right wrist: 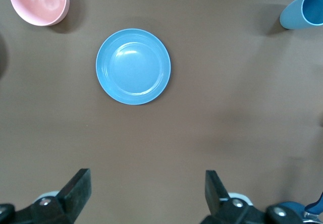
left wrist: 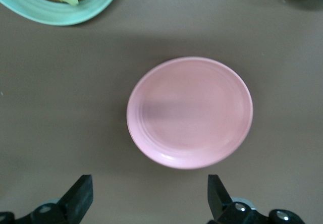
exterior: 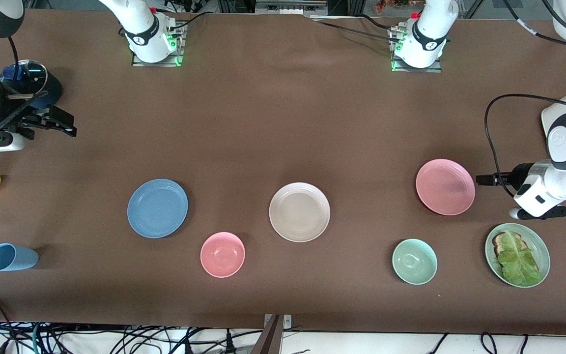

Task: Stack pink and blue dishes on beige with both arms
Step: 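Reach the left gripper down to the pink plate's rim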

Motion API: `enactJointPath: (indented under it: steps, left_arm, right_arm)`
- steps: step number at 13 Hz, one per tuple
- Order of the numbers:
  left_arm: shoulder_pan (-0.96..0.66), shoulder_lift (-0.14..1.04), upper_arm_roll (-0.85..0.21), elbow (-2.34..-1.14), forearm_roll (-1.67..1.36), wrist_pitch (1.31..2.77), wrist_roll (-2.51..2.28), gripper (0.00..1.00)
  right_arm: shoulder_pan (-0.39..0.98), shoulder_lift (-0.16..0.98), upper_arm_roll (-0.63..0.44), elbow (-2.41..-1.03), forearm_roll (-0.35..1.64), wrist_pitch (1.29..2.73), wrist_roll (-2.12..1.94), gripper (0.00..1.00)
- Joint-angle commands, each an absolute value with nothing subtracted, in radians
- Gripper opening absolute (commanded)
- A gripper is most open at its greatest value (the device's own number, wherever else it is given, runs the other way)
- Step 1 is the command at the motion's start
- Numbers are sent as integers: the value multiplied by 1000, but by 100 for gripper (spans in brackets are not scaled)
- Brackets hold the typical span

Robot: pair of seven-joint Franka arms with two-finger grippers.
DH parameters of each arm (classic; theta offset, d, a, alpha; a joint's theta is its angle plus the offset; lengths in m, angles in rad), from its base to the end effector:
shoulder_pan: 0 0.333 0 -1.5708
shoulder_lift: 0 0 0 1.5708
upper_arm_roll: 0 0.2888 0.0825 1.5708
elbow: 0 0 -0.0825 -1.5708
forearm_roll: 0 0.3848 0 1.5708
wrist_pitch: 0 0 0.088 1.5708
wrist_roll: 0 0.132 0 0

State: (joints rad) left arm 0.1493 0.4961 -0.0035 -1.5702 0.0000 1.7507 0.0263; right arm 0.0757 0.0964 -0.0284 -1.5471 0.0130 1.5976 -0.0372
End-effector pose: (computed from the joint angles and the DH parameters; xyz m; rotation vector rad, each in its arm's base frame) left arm 0.6237 0.0918 0.2845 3.0690 0.1838 -0.4872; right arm 0.5808 0.0298 0.5310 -3.1280 -0.1313 0.0719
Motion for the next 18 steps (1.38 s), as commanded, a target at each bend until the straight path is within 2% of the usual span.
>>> enactJointPath:
  steps: [1, 10, 14, 15, 18]
  left_arm:
    - [175, 509, -11, -1641, 18, 1875, 41, 100]
    - [195, 459, -11, -2002, 49, 2288, 77, 100]
    - [221, 462, -14, -2054, 49, 2349, 78, 100]
    - [224, 466, -14, -2054, 49, 2349, 78, 94]
    - [225, 474, -15, -2049, 32, 2349, 78, 40]
  right_arm:
    - [74, 84, -29, -1559, 25, 1591, -28, 100]
    - [74, 84, -29, -1557, 25, 1594, -28, 100]
    - [74, 84, -29, -1557, 25, 1595, -28, 100]
    - [75, 83, -29, -1557, 25, 1594, -28, 100]
    - [75, 84, -29, -1555, 25, 1594, -28, 100]
